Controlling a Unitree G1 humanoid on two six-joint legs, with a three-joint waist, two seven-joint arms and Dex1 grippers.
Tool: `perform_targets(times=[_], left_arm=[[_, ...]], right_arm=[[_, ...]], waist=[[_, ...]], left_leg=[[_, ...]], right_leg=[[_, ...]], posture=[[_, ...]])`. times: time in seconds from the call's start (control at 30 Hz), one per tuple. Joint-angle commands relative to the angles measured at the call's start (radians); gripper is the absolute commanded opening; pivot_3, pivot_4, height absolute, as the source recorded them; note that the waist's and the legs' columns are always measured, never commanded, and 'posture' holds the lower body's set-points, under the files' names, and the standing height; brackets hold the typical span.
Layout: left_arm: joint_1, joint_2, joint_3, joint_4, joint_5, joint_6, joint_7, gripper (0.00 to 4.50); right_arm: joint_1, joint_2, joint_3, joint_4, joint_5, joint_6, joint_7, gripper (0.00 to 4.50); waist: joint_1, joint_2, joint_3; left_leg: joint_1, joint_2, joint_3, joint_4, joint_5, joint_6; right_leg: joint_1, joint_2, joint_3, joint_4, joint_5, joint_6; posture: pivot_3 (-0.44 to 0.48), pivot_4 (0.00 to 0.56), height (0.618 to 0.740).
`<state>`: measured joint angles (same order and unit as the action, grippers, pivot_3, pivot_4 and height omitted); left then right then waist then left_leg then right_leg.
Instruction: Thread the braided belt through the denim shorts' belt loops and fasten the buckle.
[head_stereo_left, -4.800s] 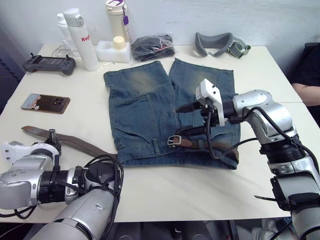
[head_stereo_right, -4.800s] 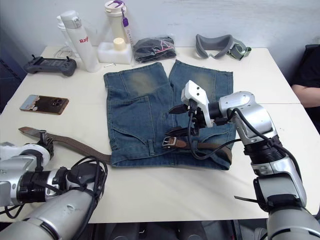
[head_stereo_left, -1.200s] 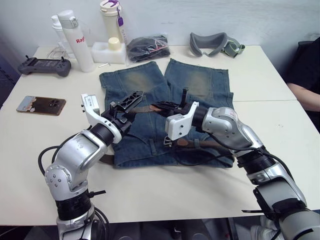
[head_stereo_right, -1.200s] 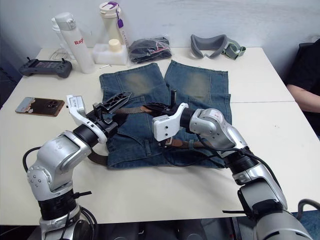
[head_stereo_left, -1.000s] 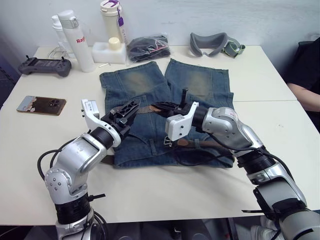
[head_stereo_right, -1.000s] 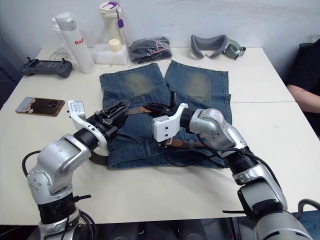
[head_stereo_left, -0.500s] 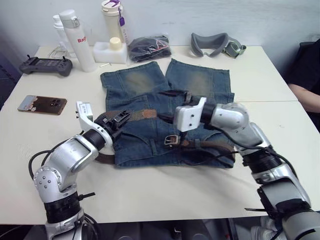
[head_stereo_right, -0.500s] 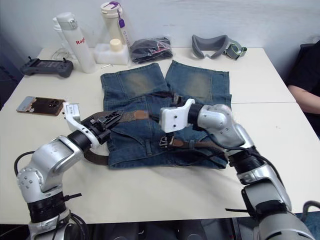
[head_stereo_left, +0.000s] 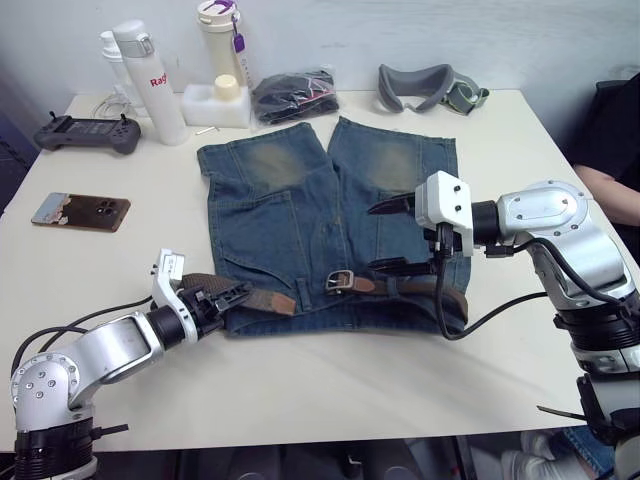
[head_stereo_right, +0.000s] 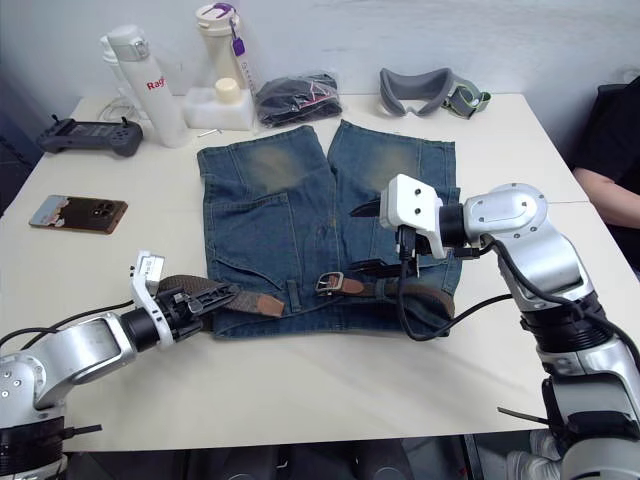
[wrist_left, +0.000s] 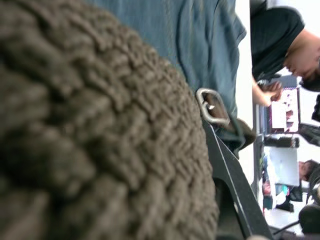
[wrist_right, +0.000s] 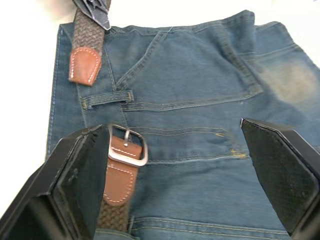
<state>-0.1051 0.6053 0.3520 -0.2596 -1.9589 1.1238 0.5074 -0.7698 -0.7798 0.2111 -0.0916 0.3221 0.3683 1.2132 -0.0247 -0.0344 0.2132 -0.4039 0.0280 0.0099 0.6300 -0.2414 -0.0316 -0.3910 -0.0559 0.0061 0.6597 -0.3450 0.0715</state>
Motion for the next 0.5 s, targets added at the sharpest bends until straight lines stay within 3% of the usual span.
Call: perform_targets(times=[0.03,0.33,0.5], left_arm=[[-0.006,-0.015,-0.030,-0.041,-0.013,-0.050,0.026,0.00],[-0.058,-0.036,-0.101,-0.069,-0.013,-0.173,0.201,0.00],[-0.092,-0.061,-0.144,-0.097,-0.013,-0.240,0.212,0.00]], right_arm=[[-0.009,-0.012,-0.038,-0.036,-0.006,0.005,-0.008,4.43],[-0.029,0.016,-0.047,-0.046,-0.004,0.007,-0.040,4.43],[-0.026,0.022,-0.046,-0.056,-0.005,0.020,-0.050,4.43]], waist=[[0.001,0.000,0.000],[0.001,0.000,0.000],[0.002,0.000,0.000]], left_leg=[[0.000,0.000,0.000,0.000,0.000,0.000],[0.000,-0.001,0.000,0.000,0.000,0.000],[0.000,-0.001,0.000,0.000,0.001,-0.002]], right_leg=[[0.000,0.000,0.000,0.000,0.000,0.000],[0.000,-0.001,0.000,-0.001,0.000,0.001],[0.000,0.000,0.000,-0.001,0.000,0.001]], posture=[[0.000,0.150,0.740],[0.000,0.150,0.740],[0.000,0.150,0.740]])
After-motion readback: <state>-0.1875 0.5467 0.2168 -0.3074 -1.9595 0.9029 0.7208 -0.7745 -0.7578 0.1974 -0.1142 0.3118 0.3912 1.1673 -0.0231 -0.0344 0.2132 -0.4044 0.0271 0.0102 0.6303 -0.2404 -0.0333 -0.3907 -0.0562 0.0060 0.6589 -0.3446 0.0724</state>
